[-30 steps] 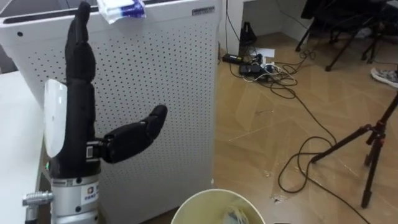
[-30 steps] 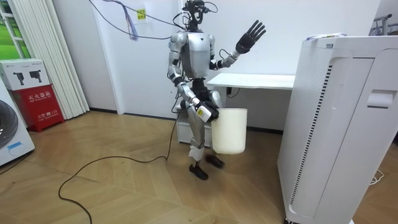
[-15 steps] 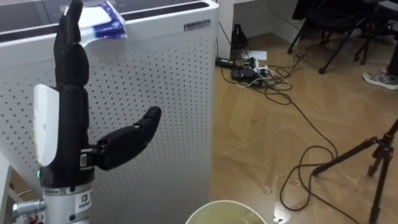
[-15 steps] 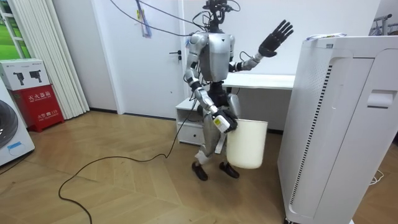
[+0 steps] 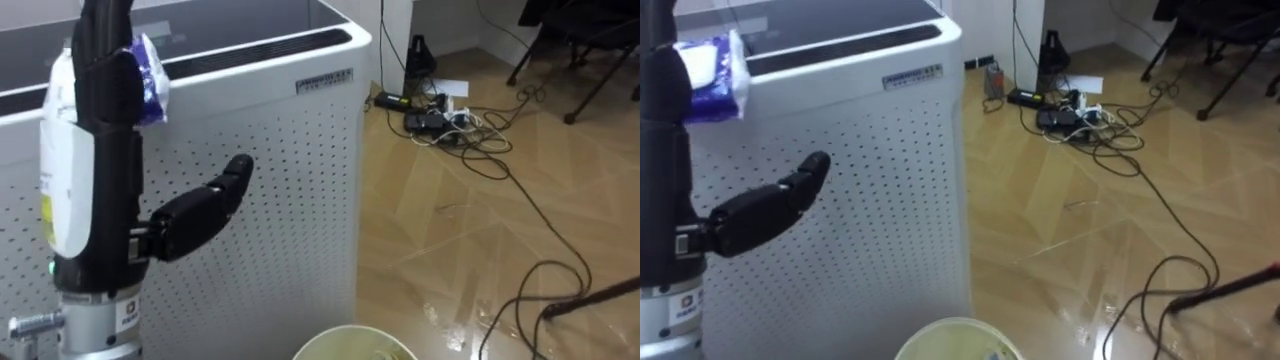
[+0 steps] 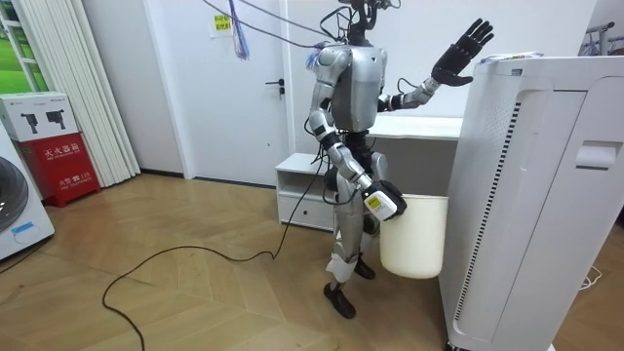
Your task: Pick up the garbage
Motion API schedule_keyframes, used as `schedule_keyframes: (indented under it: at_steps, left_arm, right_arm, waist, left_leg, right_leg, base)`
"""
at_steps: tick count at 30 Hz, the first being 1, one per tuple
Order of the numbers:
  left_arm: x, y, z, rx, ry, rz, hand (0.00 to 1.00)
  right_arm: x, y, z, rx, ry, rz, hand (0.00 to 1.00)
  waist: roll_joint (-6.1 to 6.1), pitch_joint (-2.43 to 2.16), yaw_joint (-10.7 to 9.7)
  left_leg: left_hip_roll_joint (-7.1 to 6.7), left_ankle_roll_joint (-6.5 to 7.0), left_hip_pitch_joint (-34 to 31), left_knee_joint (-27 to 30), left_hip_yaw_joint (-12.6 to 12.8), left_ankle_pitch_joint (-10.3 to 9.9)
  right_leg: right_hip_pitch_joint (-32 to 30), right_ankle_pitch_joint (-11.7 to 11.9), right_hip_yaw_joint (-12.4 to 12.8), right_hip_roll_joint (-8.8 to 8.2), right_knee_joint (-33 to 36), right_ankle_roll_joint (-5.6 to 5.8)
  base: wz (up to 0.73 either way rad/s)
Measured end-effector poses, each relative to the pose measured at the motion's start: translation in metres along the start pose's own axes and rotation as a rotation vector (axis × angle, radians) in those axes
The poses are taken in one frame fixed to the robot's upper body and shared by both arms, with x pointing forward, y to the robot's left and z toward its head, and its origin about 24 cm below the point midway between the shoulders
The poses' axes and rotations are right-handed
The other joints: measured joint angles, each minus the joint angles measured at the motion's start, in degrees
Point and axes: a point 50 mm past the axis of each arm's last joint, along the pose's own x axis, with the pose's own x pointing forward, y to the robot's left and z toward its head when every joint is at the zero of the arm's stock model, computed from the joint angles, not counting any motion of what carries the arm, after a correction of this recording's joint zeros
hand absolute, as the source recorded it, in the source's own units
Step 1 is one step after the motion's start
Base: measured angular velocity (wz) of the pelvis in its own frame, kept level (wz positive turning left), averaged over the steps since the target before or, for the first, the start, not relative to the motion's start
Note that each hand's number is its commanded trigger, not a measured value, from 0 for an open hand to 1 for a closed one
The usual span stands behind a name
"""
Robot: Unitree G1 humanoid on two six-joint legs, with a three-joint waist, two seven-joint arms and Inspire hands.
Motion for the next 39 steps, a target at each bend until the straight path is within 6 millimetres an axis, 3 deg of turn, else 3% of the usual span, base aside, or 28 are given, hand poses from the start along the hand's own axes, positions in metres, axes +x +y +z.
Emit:
schedule_keyframes:
  at_steps: [5,9,11,20,39]
  left_arm:
    - [0.002,0.002,0.006,0.039,-0.035,-0.005,0.0]
    - [0.001,0.005,0.01,0.064,-0.047,-0.013,0.0]
    - [0.001,0.007,0.011,0.067,-0.051,-0.016,0.0]
    - [-0.005,0.015,0.01,0.128,-0.063,-0.048,0.0]
    - [-0.001,0.018,0.024,0.127,-0.143,-0.092,0.0]
  right_arm:
    - [-0.001,-0.005,0.002,0.012,-0.009,-0.013,1.0]
    - [-0.002,-0.002,-0.002,0.017,-0.001,0.027,1.0]
    - [-0.002,0.0,-0.002,0.019,0.0,0.042,1.0]
    - [-0.001,0.006,-0.003,0.03,-0.003,0.079,1.0]
    - [-0.002,0.006,-0.009,0.021,0.027,0.097,1.0]
  waist:
    - [-0.61,-0.27,0.45]
    - [-1.96,-0.77,0.53]
    - [-2.11,-0.8,0.7]
    - [-0.92,-0.47,3.45]
    - [-0.47,-0.45,4.84]
  left_leg:
    - [0.37,-0.55,2.68,-4.91,-0.12,0.38]
    - [0.23,-0.53,3.37,-5.27,-1.33,0.4]
    - [0.18,-0.48,3.7,-5.3,-1.93,0.42]
    - [-0.02,-0.38,3.62,-5.24,-4.06,0.54]
    - [-0.12,-0.36,2.89,-5.97,-6.92,0.58]
  right_leg:
    - [0.89,0.06,-0.43,0.39,-1.58,-0.03]
    - [2.86,0.29,-2.38,0.52,-3.59,0.35]
    - [3.99,0.53,-3.14,0.54,-4.62,0.62]
    - [5.42,0.69,-4.88,0.32,-5.82,0.8]
    - [6.83,0.79,-7.61,0.36,-8.06,0.96]
  base:
    - [0.04]
    - [0.2]
    - [0.23]
    - [0.13]
    - [0.07]
